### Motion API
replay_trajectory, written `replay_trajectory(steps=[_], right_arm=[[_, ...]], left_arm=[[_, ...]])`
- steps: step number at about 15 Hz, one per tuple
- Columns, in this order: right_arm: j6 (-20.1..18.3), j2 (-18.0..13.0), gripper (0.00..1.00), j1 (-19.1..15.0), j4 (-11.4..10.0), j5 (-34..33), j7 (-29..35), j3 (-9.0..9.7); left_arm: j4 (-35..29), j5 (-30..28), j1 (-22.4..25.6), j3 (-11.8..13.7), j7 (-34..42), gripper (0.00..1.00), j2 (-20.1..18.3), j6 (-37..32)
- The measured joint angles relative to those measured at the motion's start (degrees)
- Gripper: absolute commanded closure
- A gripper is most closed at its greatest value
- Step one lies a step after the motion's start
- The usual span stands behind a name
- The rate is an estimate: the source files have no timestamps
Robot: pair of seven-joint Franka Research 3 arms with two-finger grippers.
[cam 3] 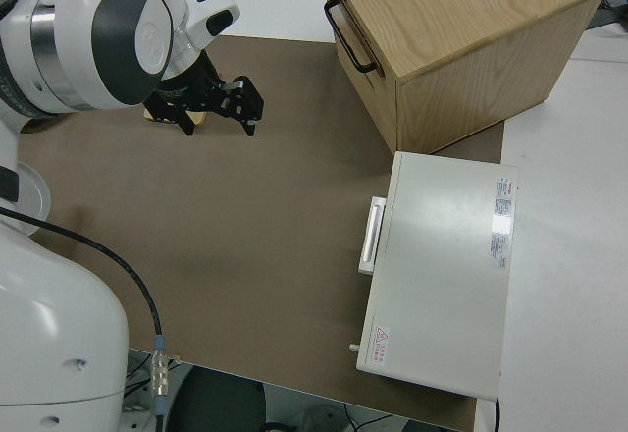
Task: Pick gray plate from low plate rack and place it on table with left arm
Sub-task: 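Carry the gray plate with the left gripper away from the rack, then lower the plate flat onto the table and open the left gripper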
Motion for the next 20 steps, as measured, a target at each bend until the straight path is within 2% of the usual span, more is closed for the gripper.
replay_trajectory(steps=[3, 9, 14, 17, 19, 20], right_arm=[[0.0, 0.0, 0.013, 0.0, 0.0, 0.0, 0.0, 0.00], [0.0, 0.0, 0.011, 0.0, 0.0, 0.0, 0.0, 0.00], [0.0, 0.0, 0.013, 0.0, 0.0, 0.0, 0.0, 0.00], [0.0, 0.0, 0.013, 0.0, 0.0, 0.0, 0.0, 0.00], [0.0, 0.0, 0.011, 0.0, 0.0, 0.0, 0.0, 0.00], [0.0, 0.0, 0.013, 0.0, 0.0, 0.0, 0.0, 0.00]], left_arm=[[-2.9, -2.4, 0.1, 0.4, 4.4, 1.00, 0.2, 2.1], [-9.7, -3.2, 0.6, 0.9, 12.2, 1.00, 0.8, 9.5], [-12.0, -3.9, 0.7, 1.5, 16.9, 0.99, 1.4, 12.3], [-12.2, -4.1, 0.7, 1.6, 17.6, 0.53, 1.4, 12.4], [-12.4, -4.0, 0.7, 1.6, 17.8, 0.14, 1.5, 12.8], [-12.7, -4.0, 0.7, 1.6, 17.9, 0.03, 1.5, 13.1]])
